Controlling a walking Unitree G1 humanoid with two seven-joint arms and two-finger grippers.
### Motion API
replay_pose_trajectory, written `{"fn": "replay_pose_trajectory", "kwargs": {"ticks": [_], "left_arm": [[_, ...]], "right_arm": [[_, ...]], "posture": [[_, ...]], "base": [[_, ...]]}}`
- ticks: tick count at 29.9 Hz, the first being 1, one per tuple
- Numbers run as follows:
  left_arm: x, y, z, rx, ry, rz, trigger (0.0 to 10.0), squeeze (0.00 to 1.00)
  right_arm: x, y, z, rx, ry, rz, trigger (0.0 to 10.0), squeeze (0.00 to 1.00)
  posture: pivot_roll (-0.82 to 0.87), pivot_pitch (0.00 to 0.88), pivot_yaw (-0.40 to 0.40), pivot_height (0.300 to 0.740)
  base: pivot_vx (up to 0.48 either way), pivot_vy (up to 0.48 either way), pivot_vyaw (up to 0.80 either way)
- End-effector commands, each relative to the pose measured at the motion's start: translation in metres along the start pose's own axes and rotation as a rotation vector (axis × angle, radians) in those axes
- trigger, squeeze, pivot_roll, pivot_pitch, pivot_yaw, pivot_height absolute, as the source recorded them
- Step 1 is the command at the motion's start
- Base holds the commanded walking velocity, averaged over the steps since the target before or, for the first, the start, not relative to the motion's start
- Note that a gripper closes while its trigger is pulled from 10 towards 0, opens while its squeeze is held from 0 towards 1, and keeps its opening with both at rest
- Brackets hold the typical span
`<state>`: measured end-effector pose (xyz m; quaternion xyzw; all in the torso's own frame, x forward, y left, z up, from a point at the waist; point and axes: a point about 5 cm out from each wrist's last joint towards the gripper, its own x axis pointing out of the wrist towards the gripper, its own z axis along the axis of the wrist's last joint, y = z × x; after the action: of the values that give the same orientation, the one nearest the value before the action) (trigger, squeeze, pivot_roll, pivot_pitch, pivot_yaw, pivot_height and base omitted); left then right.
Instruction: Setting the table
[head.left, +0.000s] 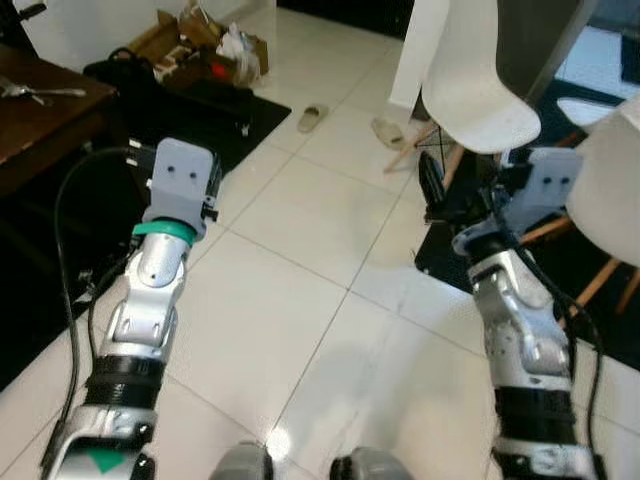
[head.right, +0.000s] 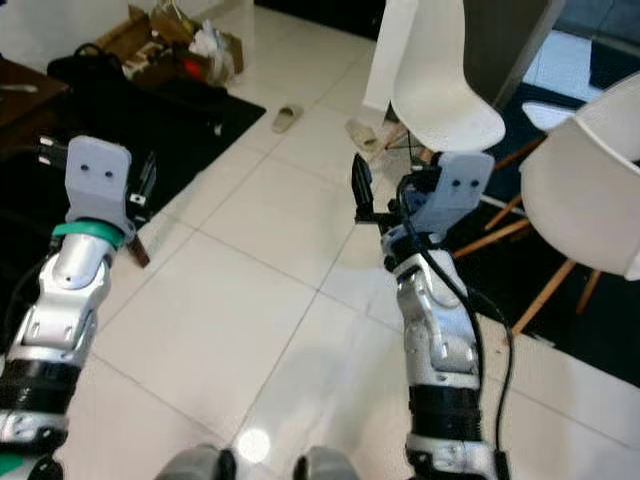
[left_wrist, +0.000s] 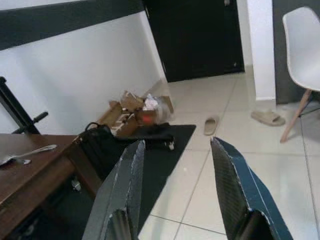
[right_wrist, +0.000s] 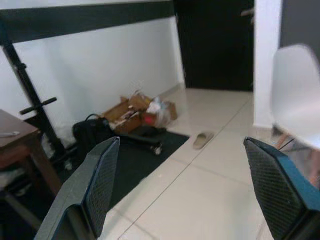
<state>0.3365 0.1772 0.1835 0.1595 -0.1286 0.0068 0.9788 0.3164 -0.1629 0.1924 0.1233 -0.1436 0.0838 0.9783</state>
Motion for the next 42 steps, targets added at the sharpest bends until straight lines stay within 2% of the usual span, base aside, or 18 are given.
{"fn": "replay_pose_trajectory", "kwargs": {"ticks": [1,26,42], "left_arm": [[-0.002,-0.005,-0.001,-0.002,0.008,-0.016,10.0,0.02],[0.001,-0.013,-0.002,-0.016,0.007,-0.027,10.0,0.02],[0.001,-0.017,0.000,-0.015,-0.004,-0.042,10.0,0.02]], "right_arm": [[-0.001,-0.009,-0.001,0.022,0.012,-0.039,10.0,0.00],[0.001,-0.016,0.002,-0.022,0.014,-0.075,10.0,0.00],[0.004,-0.026,0.005,-0.037,-0.008,-0.170,10.0,0.00]], "posture": [[-0.04,0.000,0.032,0.740],[-0.05,0.000,0.027,0.740],[-0.05,0.000,0.030,0.740]], "base": [[0.416,0.000,0.00],[0.413,0.000,0.00],[0.403,0.000,0.00]]}}
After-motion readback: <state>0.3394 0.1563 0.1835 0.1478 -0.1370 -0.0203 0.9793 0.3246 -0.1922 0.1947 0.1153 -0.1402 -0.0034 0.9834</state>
